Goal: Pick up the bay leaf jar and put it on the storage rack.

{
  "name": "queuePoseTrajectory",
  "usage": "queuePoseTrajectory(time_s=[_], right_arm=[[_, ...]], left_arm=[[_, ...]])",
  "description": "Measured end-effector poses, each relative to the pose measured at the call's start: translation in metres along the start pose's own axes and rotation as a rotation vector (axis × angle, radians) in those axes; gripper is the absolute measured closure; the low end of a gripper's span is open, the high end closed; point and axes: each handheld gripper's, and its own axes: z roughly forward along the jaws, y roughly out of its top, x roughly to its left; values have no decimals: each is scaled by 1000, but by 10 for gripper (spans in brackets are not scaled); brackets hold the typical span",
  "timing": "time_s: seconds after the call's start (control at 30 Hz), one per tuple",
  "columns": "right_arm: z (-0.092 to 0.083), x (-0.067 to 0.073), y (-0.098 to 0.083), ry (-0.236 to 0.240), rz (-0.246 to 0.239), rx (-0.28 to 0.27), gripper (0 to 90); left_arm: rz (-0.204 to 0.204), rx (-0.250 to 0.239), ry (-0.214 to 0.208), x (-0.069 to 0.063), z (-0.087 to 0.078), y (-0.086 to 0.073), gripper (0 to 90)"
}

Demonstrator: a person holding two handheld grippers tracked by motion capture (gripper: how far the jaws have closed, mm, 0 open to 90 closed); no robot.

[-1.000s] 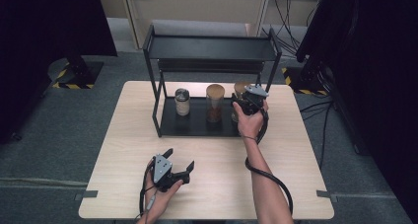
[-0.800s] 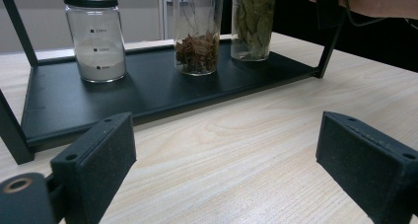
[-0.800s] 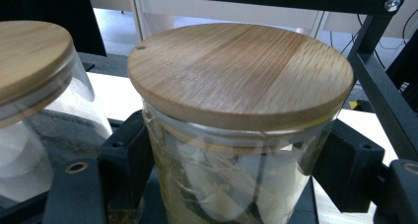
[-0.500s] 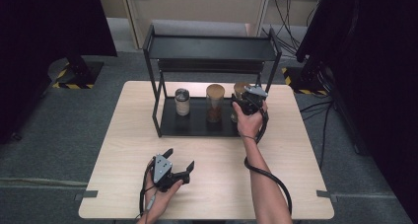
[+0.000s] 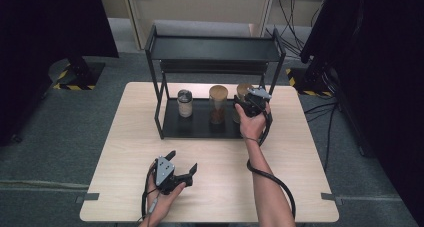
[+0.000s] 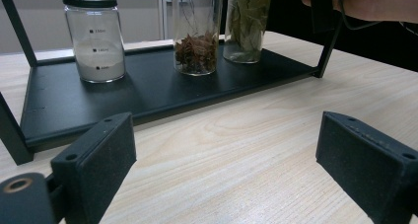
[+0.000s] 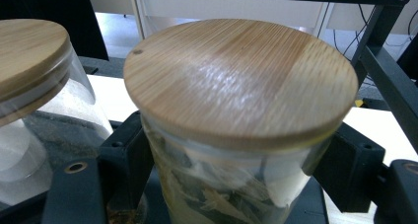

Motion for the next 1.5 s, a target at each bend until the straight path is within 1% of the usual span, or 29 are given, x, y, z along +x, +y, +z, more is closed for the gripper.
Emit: queuePoseTrajectory(time_s=[0.17,0.23,0.47,0.6,0.8,1.27,1.37,1.43,1.5], right_arm=[[-1,2,-1,4,3,-3,238],[-2,2,0,7,16,-3,206],[-6,3,0,-4,35,7,127],[-8,4,-2,-4,35,11,111],[-13,6,-2,-11,54,16,92],[-28,8,-5,-5,46,16,77],[-32,8,-6,1,35,17,71],[-35,9,-7,-7,20,18,70],[-38,10,-8,4,17,13,67]], left_arm=[[0,0,0,0,0,0,74],[0,0,-1,0,0,0,74],[1,-1,-2,-1,0,0,74],[1,0,-1,-1,0,0,74],[3,1,0,-2,0,0,74],[5,0,1,-2,0,0,74],[5,0,2,-2,0,0,74],[5,-2,2,-2,0,0,74],[6,-1,2,-2,0,0,74]])
